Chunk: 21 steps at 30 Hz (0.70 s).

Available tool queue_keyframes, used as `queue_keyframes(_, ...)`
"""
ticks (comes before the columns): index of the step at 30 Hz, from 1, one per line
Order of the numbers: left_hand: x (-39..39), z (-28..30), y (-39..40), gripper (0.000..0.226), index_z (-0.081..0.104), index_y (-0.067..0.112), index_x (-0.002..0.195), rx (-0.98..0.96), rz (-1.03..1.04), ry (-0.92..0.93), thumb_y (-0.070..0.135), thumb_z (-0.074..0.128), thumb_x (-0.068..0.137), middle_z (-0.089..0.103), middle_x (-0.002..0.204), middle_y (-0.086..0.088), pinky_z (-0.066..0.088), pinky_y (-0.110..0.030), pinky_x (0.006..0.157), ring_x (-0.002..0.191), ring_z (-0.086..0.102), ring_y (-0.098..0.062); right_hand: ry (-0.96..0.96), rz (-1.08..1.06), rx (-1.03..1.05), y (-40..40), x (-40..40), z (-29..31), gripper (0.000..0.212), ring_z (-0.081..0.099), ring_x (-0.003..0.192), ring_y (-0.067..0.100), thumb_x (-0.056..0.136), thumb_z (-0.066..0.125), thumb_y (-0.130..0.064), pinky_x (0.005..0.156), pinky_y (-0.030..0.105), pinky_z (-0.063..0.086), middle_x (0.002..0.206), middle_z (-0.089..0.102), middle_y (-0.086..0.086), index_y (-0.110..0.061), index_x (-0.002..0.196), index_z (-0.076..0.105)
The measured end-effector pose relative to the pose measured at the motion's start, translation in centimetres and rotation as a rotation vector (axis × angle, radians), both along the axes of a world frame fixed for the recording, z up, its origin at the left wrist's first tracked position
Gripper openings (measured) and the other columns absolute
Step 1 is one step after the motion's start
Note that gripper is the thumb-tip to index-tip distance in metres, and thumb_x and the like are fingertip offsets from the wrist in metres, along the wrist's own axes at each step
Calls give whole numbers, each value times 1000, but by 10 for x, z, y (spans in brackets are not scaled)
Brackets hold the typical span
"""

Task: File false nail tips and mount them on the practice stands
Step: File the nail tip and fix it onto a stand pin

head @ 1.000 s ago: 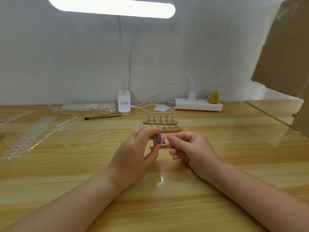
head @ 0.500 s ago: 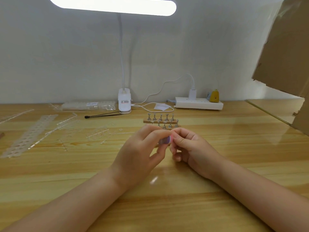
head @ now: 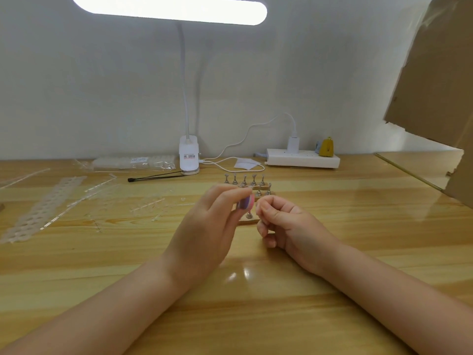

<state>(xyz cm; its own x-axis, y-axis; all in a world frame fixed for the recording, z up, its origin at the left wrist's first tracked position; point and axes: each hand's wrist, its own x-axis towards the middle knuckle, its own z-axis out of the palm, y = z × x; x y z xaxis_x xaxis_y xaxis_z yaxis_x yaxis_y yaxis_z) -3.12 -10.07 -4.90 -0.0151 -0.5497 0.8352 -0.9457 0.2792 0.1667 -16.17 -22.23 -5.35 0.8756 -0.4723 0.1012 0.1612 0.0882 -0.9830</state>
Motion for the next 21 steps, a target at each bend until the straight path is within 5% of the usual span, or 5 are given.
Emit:
queue_keyframes(6,3,1,2,26,65,-7,110,94,-18,-72,4,53,90,65,101,-17,56,-34,79,90,65,-26,-5,7,7,1,-1,2,13,48,61,10,85,55,-25,49,20,38,66,55,-9,-18,77,61)
queue_keyframes(12,-3,1,-3,24,65,-7,110,9,-44,-149,5,55,93,65,100,-18,53,-30,83,90,64,-25,1,14,-11,1,-1,0,15,48,60,9,84,56,-26,50,20,38,68,54,-4,-13,89,62)
queue_keyframes(16,10,-2,1,23,66,-7,109,103,49,-127,-5,63,86,66,99,-19,57,-38,76,87,66,-28,6,17,-1,1,-1,2,12,48,60,10,85,56,-25,49,19,37,65,54,-9,-16,77,60)
queue_keyframes(21,-5,4,-3,28,59,-5,117,-35,-106,-1,4,52,92,62,106,-14,47,-20,92,98,60,-16,11,15,-8,1,-1,1,13,48,59,10,84,55,-26,50,21,34,62,51,-8,-13,82,56)
